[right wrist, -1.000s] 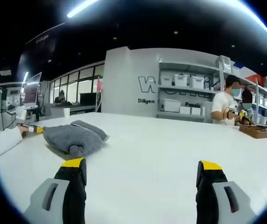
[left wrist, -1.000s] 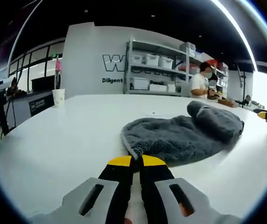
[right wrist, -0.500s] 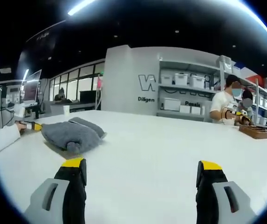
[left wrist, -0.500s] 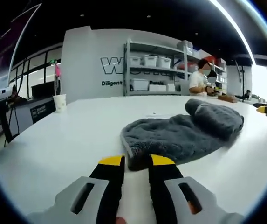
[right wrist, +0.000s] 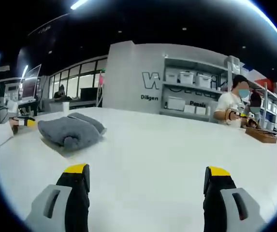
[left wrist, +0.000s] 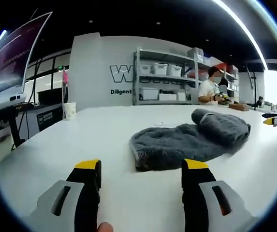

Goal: Open the folded towel by lifting each exposed corner and separating the folded layers until the towel lies flat within the target outline without major curled edges

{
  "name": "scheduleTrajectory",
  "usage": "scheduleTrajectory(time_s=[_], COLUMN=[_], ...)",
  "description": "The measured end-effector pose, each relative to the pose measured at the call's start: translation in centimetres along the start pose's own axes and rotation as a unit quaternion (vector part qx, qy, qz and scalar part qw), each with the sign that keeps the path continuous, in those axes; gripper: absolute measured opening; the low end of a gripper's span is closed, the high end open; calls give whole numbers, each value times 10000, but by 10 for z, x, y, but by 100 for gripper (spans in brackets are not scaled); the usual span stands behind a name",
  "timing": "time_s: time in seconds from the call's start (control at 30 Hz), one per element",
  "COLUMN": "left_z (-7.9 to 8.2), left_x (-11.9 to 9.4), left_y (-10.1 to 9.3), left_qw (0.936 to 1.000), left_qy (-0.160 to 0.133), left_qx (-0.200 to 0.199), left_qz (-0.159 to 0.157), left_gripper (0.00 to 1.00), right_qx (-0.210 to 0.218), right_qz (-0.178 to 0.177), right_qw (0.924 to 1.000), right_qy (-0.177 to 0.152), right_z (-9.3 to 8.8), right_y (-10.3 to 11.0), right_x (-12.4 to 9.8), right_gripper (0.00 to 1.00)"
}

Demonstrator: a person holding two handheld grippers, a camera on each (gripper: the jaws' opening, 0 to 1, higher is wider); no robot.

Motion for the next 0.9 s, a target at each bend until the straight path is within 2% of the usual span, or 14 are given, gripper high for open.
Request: scheduleTrajectory(time_s=[0.13, 0.23, 0.4, 0.53, 0.63, 0.9], left_z=[0, 2, 4, 7, 9, 14], left_x=[-11, -23, -26, -26, -27, -29], left_y=[-7, -19, -35, -44, -50, -50], left_qw=[9999, 9993, 9977, 9966, 9956, 9952], left_qy=[-47, -164, -232, -268, -312, -405], left_qx=[103, 269, 348, 420, 471, 521], left_qz=[-31, -191, -539, -663, -748, -727], left_gripper=[89, 98, 100, 100, 100, 100], right_qx=[-1, -14, -148, -227, -417, -1252], right_qz=[-29, -40, -196, -301, -242, 366], right_qw=[9999, 9998, 9995, 9990, 9987, 9914], right_qy=[111, 187, 213, 243, 180, -112], right_z=[-7, -11, -9, -3, 11, 68], right_y=[0, 4, 11, 23, 48, 154], right_x=[1, 1, -2, -1, 1, 21], right_gripper=[100, 100, 100, 100, 100, 100])
Point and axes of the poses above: the point that each gripper's makers call its tool centre point, and the gripper's own axes: x roughly forward along the fingers, y roughly to its left, z roughly out of its top, the point moved 2 cm from there along -x, roughly backward along the fingers, and after that the axes turned 10 degrees about y, right-handed, at the moved point
